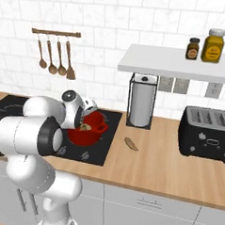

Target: Put the onion and sweet potato in the pot. Retrieve the spatula and lightly stir the vegetables in the pot.

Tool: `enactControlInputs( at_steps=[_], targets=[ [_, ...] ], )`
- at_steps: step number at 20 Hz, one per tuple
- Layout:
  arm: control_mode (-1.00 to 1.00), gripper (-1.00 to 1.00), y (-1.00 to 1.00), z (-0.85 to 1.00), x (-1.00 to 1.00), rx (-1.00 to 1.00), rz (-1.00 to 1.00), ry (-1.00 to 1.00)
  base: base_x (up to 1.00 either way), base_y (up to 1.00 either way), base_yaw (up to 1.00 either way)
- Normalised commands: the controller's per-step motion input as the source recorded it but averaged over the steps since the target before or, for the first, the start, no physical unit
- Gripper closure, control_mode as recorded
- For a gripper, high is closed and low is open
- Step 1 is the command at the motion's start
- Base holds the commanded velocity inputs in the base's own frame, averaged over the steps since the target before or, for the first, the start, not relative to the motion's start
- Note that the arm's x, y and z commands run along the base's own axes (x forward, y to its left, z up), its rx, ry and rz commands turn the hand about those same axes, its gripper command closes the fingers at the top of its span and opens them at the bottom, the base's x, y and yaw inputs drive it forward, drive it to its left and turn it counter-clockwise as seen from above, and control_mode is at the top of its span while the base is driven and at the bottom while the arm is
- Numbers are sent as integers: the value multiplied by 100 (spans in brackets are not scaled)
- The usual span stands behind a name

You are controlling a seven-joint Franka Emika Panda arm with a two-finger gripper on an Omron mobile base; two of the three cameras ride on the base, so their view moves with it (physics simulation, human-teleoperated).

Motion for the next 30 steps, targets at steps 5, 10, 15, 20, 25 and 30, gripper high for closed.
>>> enactControlInputs(
  at_steps=[5, 10, 15, 20, 25, 30],
  targets=[
    [-100, -100, 0, 54, -23, 0, 0, 0, 0, 0, 0],
    [-100, -100, -7, 99, -55, 0, -1, 0, 0, 0, 0],
    [-100, -100, -53, 68, -74, 4, -3, 0, 0, 0, 0],
    [-100, -100, -76, 15, -68, 4, -2, 0, 0, 0, 0],
    [-100, -100, -74, -19, -68, 0, -9, 4, 0, 0, 0],
    [-100, -100, -90, -12, -28, 0, -7, 9, 0, 0, 0]
  ],
)
